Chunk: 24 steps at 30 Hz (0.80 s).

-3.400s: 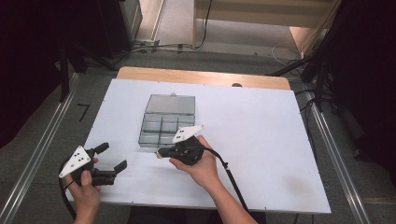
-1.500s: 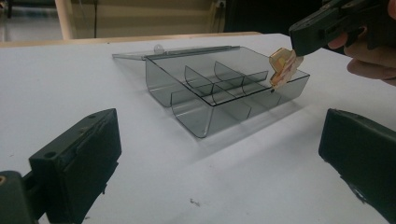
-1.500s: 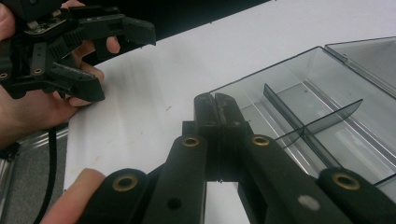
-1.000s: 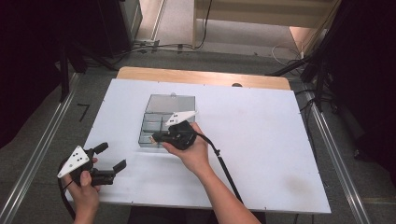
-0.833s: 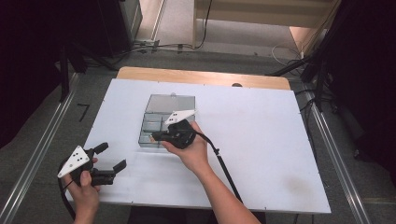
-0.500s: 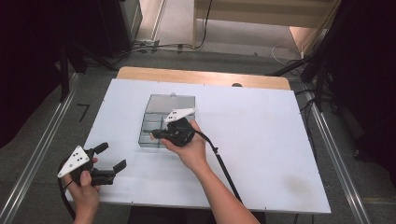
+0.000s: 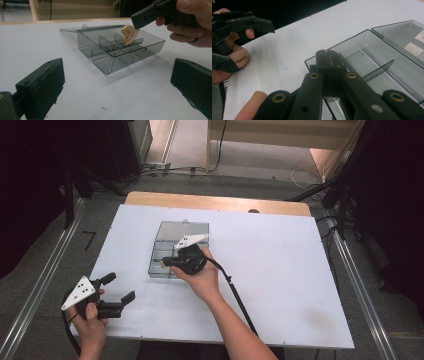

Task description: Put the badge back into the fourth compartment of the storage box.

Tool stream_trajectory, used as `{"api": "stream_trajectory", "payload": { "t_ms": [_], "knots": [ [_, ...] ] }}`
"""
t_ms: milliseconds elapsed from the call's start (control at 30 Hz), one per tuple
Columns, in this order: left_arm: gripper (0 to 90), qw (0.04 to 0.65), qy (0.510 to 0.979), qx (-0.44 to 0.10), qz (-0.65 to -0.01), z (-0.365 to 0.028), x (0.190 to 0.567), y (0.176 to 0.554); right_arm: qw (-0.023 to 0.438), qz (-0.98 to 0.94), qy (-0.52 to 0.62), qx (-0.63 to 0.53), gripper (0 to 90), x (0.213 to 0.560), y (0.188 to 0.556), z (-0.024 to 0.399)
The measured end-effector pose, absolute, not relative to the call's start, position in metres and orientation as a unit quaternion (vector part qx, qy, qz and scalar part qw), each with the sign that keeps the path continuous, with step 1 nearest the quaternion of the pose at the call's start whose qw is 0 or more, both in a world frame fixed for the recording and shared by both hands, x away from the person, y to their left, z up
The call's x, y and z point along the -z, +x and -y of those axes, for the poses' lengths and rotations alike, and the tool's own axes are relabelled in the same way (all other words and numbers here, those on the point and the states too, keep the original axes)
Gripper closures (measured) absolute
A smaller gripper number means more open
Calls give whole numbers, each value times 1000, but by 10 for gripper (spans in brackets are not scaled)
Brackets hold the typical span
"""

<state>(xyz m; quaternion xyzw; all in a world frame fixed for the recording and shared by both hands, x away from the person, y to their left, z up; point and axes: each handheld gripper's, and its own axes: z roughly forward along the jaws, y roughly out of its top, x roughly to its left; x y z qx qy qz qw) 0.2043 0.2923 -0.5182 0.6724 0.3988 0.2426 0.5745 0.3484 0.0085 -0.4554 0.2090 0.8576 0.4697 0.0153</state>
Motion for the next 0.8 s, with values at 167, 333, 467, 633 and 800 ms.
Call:
{"api": "stream_trajectory", "payload": {
  "t_ms": [167, 333, 467, 633, 800],
  "knots": [
    [0, 575, 672, -243, -399, -293, 518, 204, 16, -858, 212, -467, 878, 458, 350, -11],
    [0, 575, 672, -242, -399, -292, 518, 204, 16, -859, 217, -464, 878, 461, 351, -14],
    [0, 575, 672, -243, -400, -293, 518, 204, 16, -860, 219, -461, 878, 464, 353, -15],
    [0, 575, 671, -242, -400, -293, 518, 205, 18, -861, 228, -454, 878, 468, 354, -18],
    [0, 575, 670, -242, -401, -293, 518, 205, 17, -864, 231, -447, 878, 472, 353, -20]
  ]
}}
